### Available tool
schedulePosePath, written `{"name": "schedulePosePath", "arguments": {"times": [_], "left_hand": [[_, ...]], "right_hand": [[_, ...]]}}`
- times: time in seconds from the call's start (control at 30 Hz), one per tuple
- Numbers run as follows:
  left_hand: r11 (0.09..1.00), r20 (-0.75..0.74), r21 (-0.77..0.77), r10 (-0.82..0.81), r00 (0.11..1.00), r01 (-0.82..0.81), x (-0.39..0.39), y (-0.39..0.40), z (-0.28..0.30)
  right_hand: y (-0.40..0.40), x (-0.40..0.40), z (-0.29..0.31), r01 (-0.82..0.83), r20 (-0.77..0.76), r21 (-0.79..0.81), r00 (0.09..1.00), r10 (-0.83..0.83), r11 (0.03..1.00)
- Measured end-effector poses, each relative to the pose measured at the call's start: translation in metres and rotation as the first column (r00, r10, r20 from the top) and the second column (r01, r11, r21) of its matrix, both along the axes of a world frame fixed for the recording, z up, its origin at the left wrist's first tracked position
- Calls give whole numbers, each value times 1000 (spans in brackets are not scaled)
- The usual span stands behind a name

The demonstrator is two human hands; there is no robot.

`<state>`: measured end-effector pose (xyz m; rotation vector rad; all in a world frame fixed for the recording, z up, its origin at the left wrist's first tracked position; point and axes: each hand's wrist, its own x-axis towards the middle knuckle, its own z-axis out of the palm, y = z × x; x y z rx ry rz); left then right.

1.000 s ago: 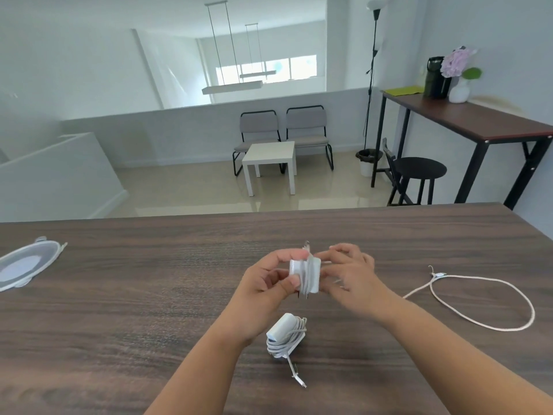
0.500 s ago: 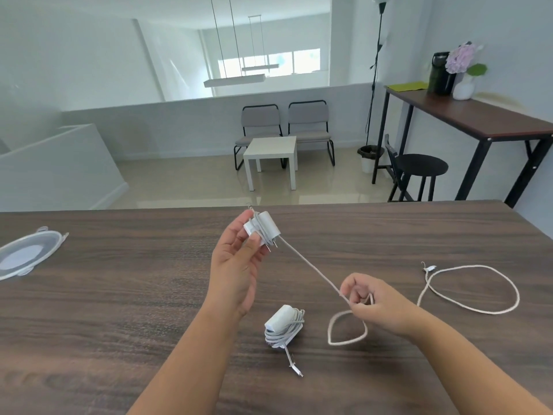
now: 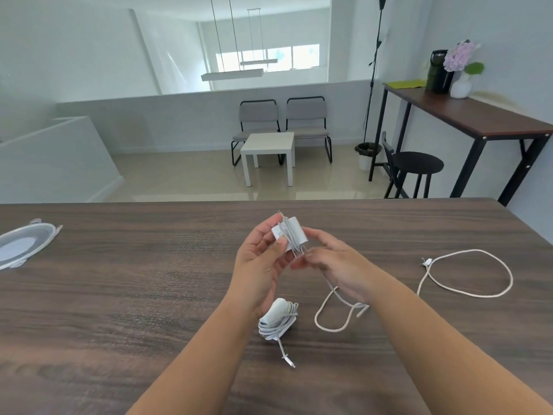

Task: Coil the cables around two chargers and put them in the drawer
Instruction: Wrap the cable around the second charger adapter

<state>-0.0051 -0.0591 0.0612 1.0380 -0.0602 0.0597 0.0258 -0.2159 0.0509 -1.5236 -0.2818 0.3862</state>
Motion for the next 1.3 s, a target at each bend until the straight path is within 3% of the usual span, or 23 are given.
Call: {"name": "schedulePosePath", "arguments": {"times": [0.07, 0.1, 0.17, 0.27, 0.5, 0.6, 0.73, 0.9, 1.03, 1.17, 1.3], "left_hand": [[999, 9, -8, 38, 999, -38, 2, 0, 3], [998, 11, -8, 68, 998, -68, 4, 0, 4], [992, 0, -4, 126, 992, -126, 6, 1, 4], [975, 10, 101, 198, 980, -198, 10, 5, -2], [900, 88, 375, 206, 974, -224, 8, 7, -10], [761, 182, 601, 165, 969, -243, 5, 10, -9], [673, 258, 700, 74, 963, -239, 1, 12, -7], [623, 259, 756, -5, 966, -200, 0, 15, -1], [636, 228, 755, -22, 973, -162, -3, 18, 4], [611, 176, 785, -71, 982, -97, -9, 18, 7], [611, 184, 790, -153, 971, -53, -14, 24, 6]], "right_hand": [[13, -1, -5, 73, -40, 81, 997, -70, 994], [16, -2, -9, 118, -1, 29, 993, -118, 993], [20, -5, -16, 196, 217, -216, 965, -149, 956], [18, -19, -14, 321, 540, -553, 841, 38, 769], [3, -21, 8, 371, 631, -716, 707, 319, 591], [-8, -15, 21, 360, 644, -713, 677, 357, 602], [-14, -13, 35, 316, 637, -727, 640, 429, 609], [-19, -8, 42, 341, 675, -707, 586, 448, 620], [-19, -10, 44, 344, 729, -646, 543, 417, 682], [-27, -3, 55, 326, 730, -626, 565, 385, 708], [-31, 3, 63, 207, 669, -633, 632, 392, 746]]}}
